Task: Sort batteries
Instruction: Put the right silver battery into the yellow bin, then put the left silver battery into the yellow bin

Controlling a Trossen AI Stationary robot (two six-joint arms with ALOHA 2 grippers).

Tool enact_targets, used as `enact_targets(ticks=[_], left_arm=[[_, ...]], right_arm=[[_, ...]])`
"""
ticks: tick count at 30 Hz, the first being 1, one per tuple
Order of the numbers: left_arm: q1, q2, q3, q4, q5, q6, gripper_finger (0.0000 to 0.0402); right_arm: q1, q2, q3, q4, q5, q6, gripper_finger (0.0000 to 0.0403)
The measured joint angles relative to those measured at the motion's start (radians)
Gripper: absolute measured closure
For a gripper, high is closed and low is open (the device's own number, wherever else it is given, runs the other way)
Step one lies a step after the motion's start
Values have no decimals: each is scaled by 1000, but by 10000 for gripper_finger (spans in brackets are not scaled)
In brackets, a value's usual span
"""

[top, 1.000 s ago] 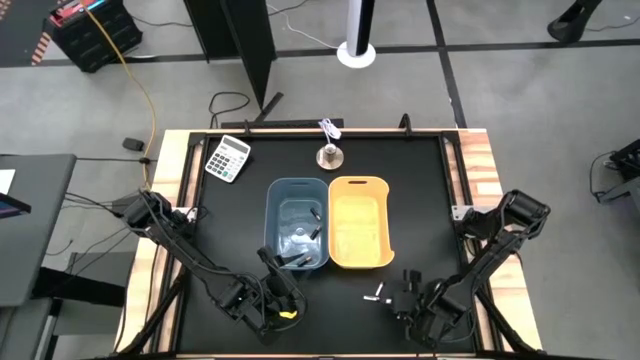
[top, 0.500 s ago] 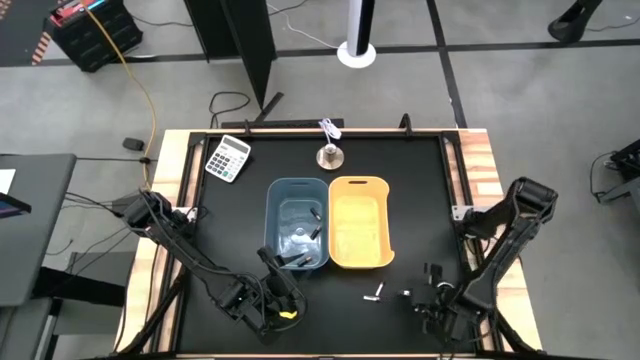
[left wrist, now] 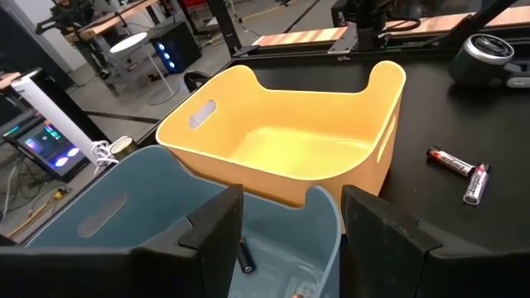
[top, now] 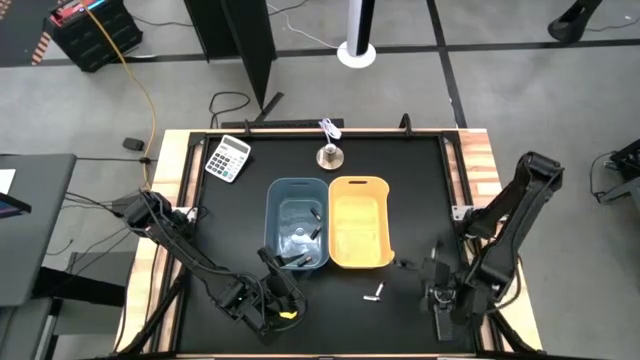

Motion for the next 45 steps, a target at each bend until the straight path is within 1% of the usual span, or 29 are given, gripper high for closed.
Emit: enact_targets(ticks=[2,7,10,13,16,18,21,26,29,31,34,38,39,41,45], left_arm=[[0,0,0,0,1,-4,202],[3,0,0,1,2,-13,202],[7,0,0,2,2,-26,203],[8,0,0,2,2,-39,203],[8,0,0,2,2,-41,203],[8,0,0,2,2,-40,203],[8,0,0,2,2,-41,203],[8,0,0,2,2,-46,203],[8,0,0,2,2,-46,203],[8,0,0,2,2,-42,203],[8,0,0,1,2,-40,203],[8,0,0,1,2,-28,203],[8,0,0,1,2,-28,203],[9,0,0,1,2,-29,203],[11,0,0,2,2,-39,203]], right_arm=[[-50,-22,0,25,17,-94,382],[-195,-45,0,120,1,-342,376],[-286,-45,0,166,-77,-461,370],[-386,-42,0,176,-182,-510,368],[-467,-37,0,175,-261,-574,366],[-520,-38,0,187,-321,-606,357],[-591,-38,0,204,-409,-648,323],[-654,-45,0,206,-415,-700,224],[-651,-68,0,220,-415,-723,175],[-625,-88,0,237,-415,-749,160],[-549,-131,0,294,-413,-820,156],[-418,-192,2,360,-413,-907,163],[-384,-198,2,362,-415,-910,165],[-330,-198,2,349,-455,-887,167],[-265,-133,2,340,-540,-817,167]])
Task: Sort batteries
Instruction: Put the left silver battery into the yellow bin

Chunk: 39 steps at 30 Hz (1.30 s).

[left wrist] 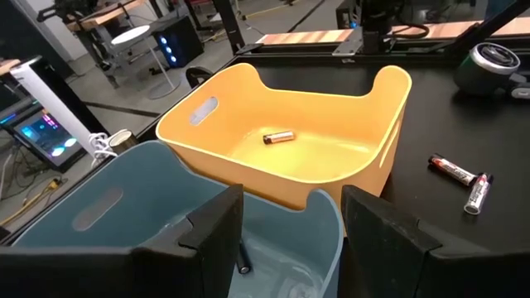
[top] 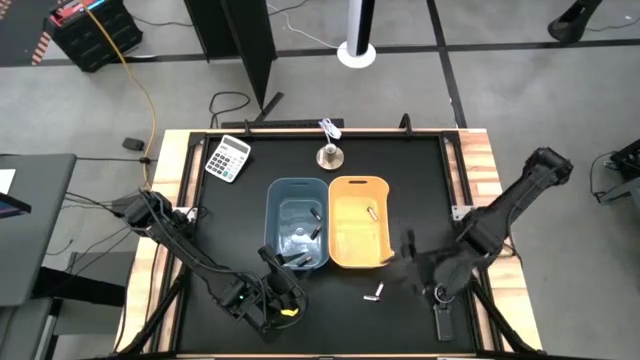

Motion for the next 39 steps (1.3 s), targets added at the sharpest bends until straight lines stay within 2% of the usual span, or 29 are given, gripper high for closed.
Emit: enact_targets(ticks=[3,8,16,21,29,39], left_arm=[[4,0,0,0,0,-1,203],[12,0,0,0,0,20,203],[13,0,0,1,16,26,203],[13,0,0,1,23,25,203],[12,0,0,2,24,22,203],[11,0,0,6,24,21,203]], right_arm=[[40,82,6,2,-18,-3,168],[76,230,99,-5,-36,-15,168],[36,467,294,-228,-237,-34,187],[3,576,377,-281,-324,-33,204],[-24,673,396,-287,-327,94,207],[-35,737,395,-293,-194,259,204]])
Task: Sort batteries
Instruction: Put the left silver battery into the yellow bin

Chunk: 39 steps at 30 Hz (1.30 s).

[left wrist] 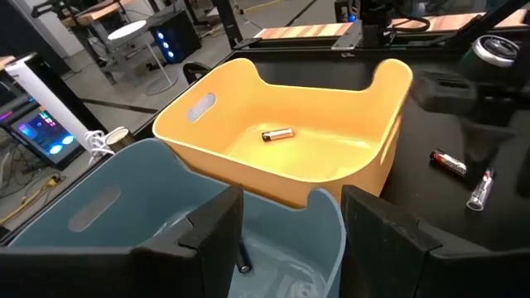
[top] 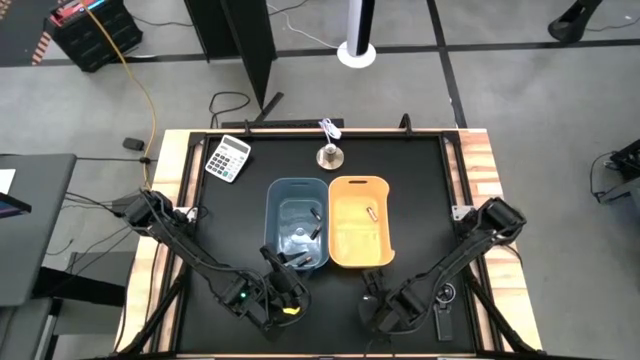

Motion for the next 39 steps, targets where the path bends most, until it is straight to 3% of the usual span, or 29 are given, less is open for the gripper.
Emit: enact_targets(ticks=[21,34,39], left_arm=[[-3,0,0,17,0,22,203],[-3,0,0,17,0,24,203],[-3,0,0,17,-1,24,203]], right_arm=[[0,78,3,-10,-4,157,217],[-6,79,2,-1,-30,154,337],[-6,79,2,2,-34,153,360]])
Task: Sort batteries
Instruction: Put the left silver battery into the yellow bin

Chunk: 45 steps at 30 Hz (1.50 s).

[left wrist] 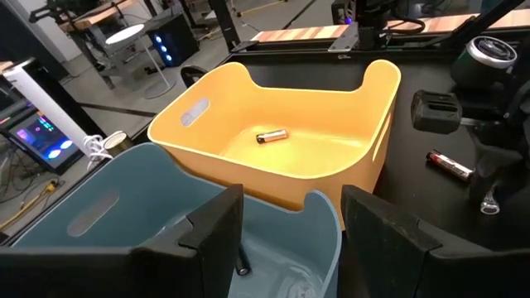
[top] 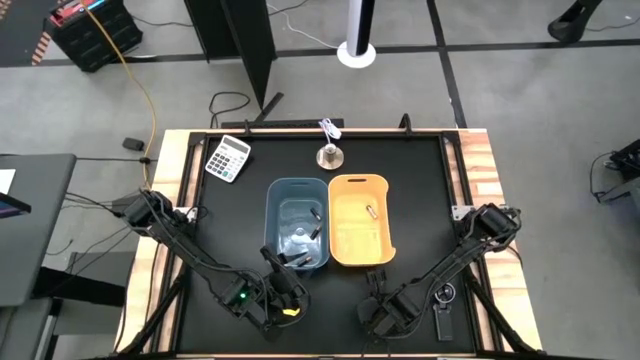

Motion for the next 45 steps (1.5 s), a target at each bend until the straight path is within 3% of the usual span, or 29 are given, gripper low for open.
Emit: enact_targets(ticks=[17,31,35,40,45], left_arm=[[0,0,0,2,0,-3,203],[-3,0,0,5,0,-3,203],[-3,0,0,7,0,-3,203],[-3,0,0,8,0,-3,203],[-3,0,0,8,0,-3,203]], right_arm=[[2,-63,-2,86,44,-97,365],[-2,-389,0,-5,287,-219,365],[-40,-495,1,-118,334,-218,365],[-141,-535,0,-201,308,-219,361],[-235,-489,0,-244,249,-240,312]])
